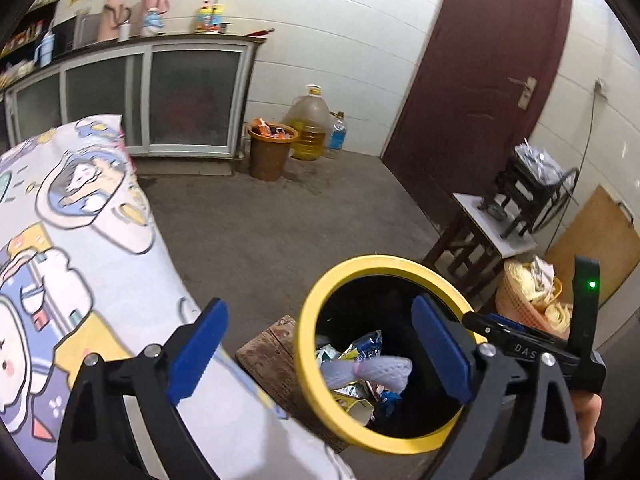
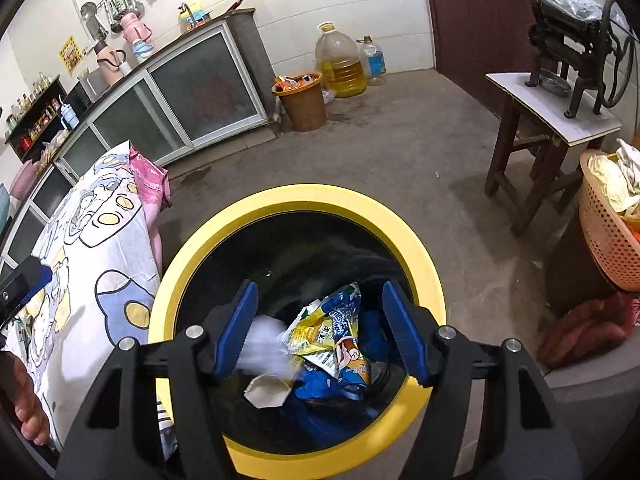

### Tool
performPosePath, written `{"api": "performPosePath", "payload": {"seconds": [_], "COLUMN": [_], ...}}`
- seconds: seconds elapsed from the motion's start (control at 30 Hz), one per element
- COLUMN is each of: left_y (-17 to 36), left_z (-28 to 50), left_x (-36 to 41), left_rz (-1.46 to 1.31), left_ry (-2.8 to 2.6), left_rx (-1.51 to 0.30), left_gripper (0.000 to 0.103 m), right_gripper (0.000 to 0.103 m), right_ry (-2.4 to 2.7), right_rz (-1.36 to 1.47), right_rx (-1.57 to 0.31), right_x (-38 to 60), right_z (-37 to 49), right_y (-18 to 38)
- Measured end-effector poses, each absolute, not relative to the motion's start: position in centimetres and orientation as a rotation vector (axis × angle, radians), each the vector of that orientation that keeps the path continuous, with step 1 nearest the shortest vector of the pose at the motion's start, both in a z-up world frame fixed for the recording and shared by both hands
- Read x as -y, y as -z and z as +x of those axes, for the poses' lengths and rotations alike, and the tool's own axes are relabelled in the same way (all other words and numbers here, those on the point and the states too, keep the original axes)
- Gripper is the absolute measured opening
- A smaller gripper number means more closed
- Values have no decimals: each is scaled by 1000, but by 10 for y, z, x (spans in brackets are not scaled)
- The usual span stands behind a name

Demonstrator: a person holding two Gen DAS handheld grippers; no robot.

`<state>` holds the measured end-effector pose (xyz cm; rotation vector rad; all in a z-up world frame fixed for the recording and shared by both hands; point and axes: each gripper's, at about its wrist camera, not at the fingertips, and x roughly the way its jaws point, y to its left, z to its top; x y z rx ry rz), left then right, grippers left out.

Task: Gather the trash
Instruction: 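Carry mesh bag and glove to the bin and open both tools over it, then move both open tools back over the table toward the trash, then grasp the green milk carton with the left tool while the right tool grasps the yellow plastic bag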

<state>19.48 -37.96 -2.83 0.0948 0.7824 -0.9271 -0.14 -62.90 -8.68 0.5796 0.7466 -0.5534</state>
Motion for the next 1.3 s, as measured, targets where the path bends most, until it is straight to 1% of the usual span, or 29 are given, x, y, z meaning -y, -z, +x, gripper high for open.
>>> {"api": "performPosePath", "payload": {"seconds": [0.2,0.27,0.4,0.47,0.53,0.63,0.8,0.9,1.07,1.3], "left_y": [13,5,-8,-13,-15,-16,-10,-1,12,20], "left_z": [208,212,216,219,224,233,256,271,294,332], "left_x": [316,288,226,187,147,93,13,-7,-15,-26], "left_rz": [34,21,14,20,35,14,-165,-229,-274,-351], "left_ry": [836,784,659,557,422,254,90,63,45,-28], "left_rx": [-704,-669,-622,-613,-618,-648,-751,-808,-870,-928], "left_gripper": [95,95,95,95,95,95,95,95,95,95], "right_gripper": [64,69,75,82,84,92,93,93,93,93], "right_ry": [433,366,226,128,51,-99,-238,-308,-386,-505], "right_rz": [523,481,391,324,268,210,65,21,-56,-61], "right_rx": [-668,-631,-576,-554,-538,-532,-508,-508,-538,-563], "right_x": [602,584,541,509,482,440,369,339,303,278], "right_z": [14,25,52,72,89,121,171,194,230,275], "right_y": [65,53,31,21,14,6,-4,-6,-5,-5]}}
